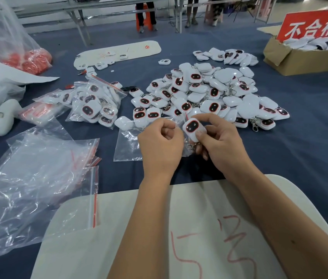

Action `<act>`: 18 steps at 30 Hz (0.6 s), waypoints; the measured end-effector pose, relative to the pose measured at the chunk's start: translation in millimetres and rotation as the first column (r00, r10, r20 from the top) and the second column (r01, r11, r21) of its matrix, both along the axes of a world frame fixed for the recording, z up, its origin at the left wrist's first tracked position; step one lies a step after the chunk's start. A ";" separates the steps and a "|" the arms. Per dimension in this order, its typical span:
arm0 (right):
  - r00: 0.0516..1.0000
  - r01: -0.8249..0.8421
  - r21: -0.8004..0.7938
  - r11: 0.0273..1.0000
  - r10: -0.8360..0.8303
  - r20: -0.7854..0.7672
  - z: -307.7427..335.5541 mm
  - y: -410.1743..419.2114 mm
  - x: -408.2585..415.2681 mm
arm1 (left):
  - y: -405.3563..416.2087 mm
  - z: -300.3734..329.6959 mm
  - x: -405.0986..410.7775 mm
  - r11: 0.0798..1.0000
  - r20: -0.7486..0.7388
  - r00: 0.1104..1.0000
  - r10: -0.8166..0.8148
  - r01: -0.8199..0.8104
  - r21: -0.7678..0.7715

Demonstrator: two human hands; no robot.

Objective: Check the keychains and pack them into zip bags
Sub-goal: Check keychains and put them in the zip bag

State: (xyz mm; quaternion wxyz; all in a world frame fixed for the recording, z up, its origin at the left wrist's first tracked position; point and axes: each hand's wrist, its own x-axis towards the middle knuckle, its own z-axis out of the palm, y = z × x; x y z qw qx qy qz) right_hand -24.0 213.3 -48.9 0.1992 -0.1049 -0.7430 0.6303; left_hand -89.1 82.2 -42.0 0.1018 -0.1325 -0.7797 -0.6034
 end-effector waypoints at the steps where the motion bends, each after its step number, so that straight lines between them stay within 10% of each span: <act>1: 1.000 0.001 0.026 1.000 -0.002 0.014 -1.4 -0.2 -1.0 | 0.1 0.3 0.4 1.000 -0.019 1.000 0.009 -0.008 0.003; 11: 0.998 0.055 0.225 0.973 -0.059 0.011 0.0 -6.4 0.8 | 3.3 1.8 3.4 0.999 -0.140 0.990 -0.031 0.025 -0.044; 18: 0.968 -0.245 0.156 0.957 0.249 -0.012 4.8 -5.7 3.1 | 8.6 6.9 13.1 0.999 -0.225 0.974 -0.028 0.018 -0.045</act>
